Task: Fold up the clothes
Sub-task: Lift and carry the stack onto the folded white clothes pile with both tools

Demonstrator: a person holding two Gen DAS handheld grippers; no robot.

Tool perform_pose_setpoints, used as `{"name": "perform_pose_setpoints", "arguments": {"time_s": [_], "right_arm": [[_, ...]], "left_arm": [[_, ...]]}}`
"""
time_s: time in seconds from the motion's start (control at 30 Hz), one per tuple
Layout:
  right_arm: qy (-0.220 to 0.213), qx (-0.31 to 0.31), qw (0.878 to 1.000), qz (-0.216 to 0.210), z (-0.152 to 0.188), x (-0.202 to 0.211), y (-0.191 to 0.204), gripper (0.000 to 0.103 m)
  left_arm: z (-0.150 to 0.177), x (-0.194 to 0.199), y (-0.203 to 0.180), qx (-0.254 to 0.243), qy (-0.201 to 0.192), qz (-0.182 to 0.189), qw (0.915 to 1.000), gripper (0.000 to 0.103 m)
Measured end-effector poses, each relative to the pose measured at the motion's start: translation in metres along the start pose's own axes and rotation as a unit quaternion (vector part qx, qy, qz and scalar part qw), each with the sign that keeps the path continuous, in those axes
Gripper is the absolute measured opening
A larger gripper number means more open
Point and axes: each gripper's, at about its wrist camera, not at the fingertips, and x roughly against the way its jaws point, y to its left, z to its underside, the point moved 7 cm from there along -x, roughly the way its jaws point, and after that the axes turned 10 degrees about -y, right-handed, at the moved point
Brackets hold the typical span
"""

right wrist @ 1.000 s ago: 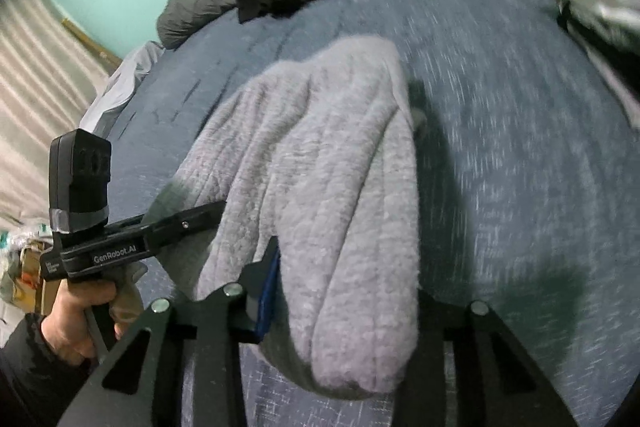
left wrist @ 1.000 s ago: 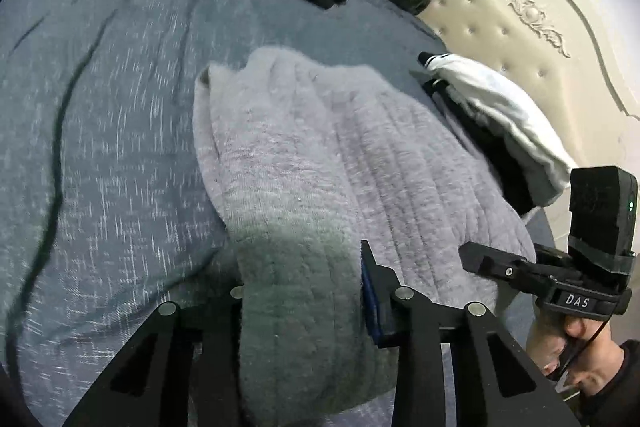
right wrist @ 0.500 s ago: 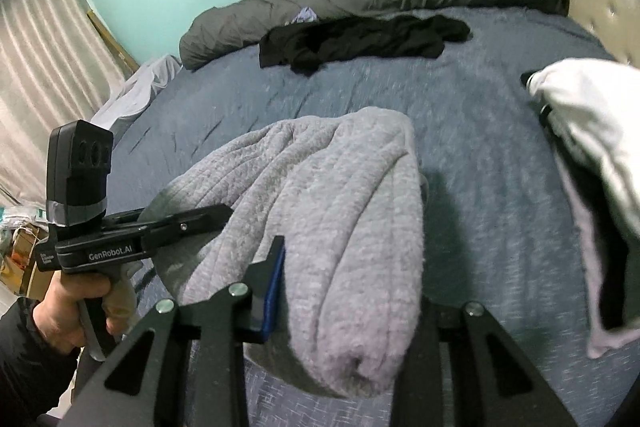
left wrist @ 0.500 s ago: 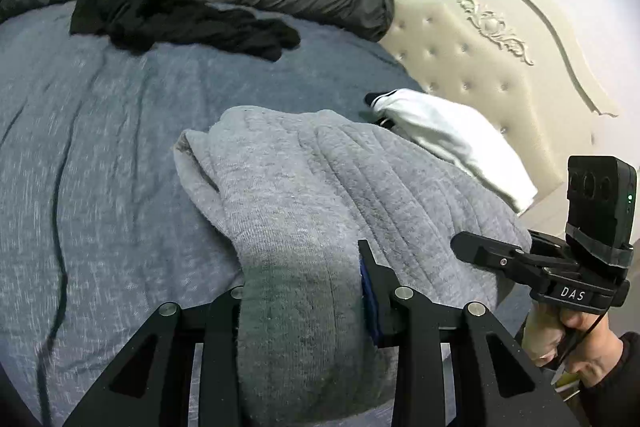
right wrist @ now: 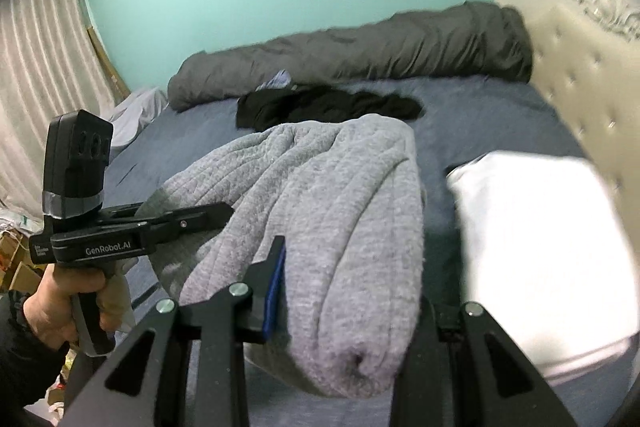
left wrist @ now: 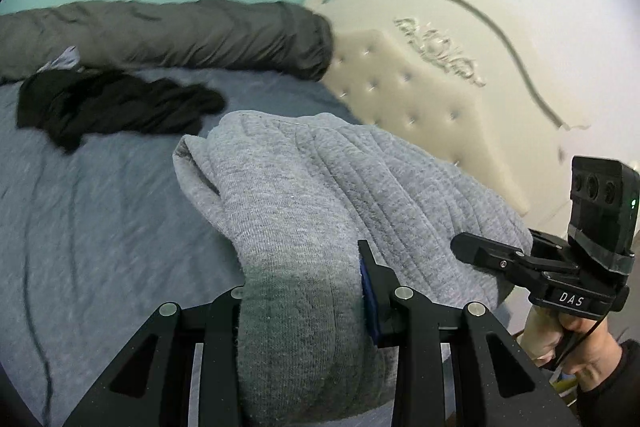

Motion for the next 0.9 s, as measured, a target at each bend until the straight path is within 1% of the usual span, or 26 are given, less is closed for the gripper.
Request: {"name": "perform_pose_setpoints", "arguments": {"time_s": [0.1,0.17,0.27,0.33,0.47,0.57,0.67,0.73,0.83,0.9], "right_arm": [[-0.018,0.009,1.000,0.014,-0.028,0.022,-0.033,0.032],[-0.023,0.018,0.999,0.025,-0.041,0.034,-0.053,0.032],[-0.026,0.029,0.998,0.043,-0.051,0.048,-0.088,0.032],[-0.027,0.034,0.998,0.055,-0.051,0.056,-0.111,0.032],[-0.020,0.051,0.996,0.075,-0.046,0.062,-0.150,0.032],[-0.014,0.056,0.994,0.088,-0.042,0.066,-0.181,0.032],[0.002,0.052,0.994,0.097,-0.023,0.063,-0.208,0.032],[0.011,0.041,0.994,0.102,-0.006,0.059,-0.226,0.032],[0.024,0.021,0.994,0.107,0.021,0.052,-0.246,0.032],[0.022,0.003,0.994,0.107,0.025,0.054,-0.251,0.033]], "left_arm": [[-0.022,-0.027,-0.034,-0.012,-0.007,0.012,0.9998,0.035],[-0.029,-0.045,-0.054,-0.016,-0.008,0.018,0.9997,0.035],[-0.036,-0.076,-0.083,-0.014,-0.008,0.026,0.9995,0.035],[-0.033,-0.098,-0.100,-0.008,-0.006,0.030,0.9995,0.035],[-0.018,-0.133,-0.124,0.011,0.002,0.037,0.9993,0.035],[0.000,-0.159,-0.137,0.017,0.011,0.036,0.9992,0.035],[0.024,-0.180,-0.145,0.021,0.022,0.031,0.9991,0.035],[0.044,-0.194,-0.149,0.019,0.037,0.027,0.9988,0.035],[0.063,-0.202,-0.147,0.020,0.053,0.023,0.9981,0.037],[0.070,-0.202,-0.144,0.026,0.059,0.024,0.9976,0.039]]}}
